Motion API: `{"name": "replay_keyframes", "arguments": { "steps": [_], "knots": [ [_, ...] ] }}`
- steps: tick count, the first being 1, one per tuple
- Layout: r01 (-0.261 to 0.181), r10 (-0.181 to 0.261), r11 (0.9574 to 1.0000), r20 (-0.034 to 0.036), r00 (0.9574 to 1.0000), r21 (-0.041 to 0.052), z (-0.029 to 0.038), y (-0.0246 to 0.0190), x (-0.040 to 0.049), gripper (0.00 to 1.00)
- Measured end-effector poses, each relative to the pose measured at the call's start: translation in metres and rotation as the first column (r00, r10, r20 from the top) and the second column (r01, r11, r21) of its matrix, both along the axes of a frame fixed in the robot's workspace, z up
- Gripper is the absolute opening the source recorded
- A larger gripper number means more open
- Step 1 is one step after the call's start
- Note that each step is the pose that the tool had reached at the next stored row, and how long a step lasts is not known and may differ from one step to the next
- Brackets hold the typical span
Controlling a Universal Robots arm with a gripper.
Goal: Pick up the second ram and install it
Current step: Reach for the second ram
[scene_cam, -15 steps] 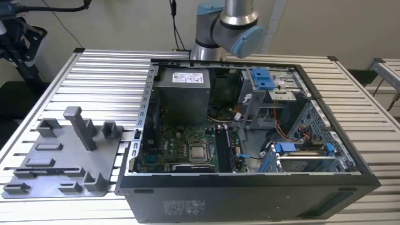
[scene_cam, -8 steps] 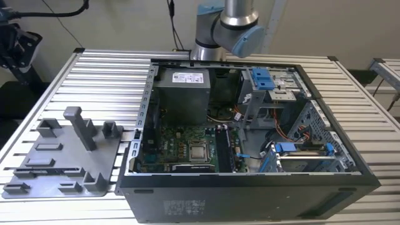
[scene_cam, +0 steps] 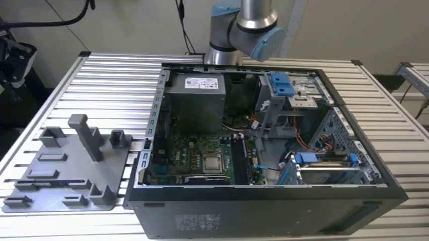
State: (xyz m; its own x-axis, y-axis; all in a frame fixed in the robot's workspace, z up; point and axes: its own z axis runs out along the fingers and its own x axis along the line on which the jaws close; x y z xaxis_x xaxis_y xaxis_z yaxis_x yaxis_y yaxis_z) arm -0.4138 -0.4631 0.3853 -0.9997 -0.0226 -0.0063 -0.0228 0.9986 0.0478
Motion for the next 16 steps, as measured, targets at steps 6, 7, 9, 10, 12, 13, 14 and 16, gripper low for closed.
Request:
{"name": "replay_keyframes", "arguments": {
  "steps": [6, 7, 9, 10, 12, 13, 14, 16],
  "knots": [
    [0.000, 0.000, 1.0000, 0.0000, 1.0000, 0.0000, -0.0014, -0.0177, -0.0014, 0.11],
    [0.000, 0.000, 1.0000, 0.0000, 1.0000, 0.0000, -0.0016, -0.0205, -0.0016, 0.11],
    [0.000, 0.000, 1.0000, 0.0000, 1.0000, 0.0001, -0.0021, -0.0262, -0.0021, 0.11],
    [0.000, 0.000, 1.0000, -0.0001, 1.0000, 0.0000, -0.0023, -0.0290, -0.0024, 0.11],
    [0.000, 0.000, 1.0000, 0.0000, 1.0000, 0.0001, -0.0028, -0.0341, -0.0028, 0.11],
    [0.000, 0.000, 1.0000, -0.0001, 1.0000, 0.0000, -0.0029, -0.0365, -0.0030, 0.11],
    [0.000, 0.000, 1.0000, 0.0000, 1.0000, 0.0000, -0.0031, -0.0388, -0.0032, 0.11],
    [0.000, 0.000, 1.0000, 0.0000, 1.0000, 0.0000, -0.0036, -0.0431, -0.0035, 0.11]
  ]
}}
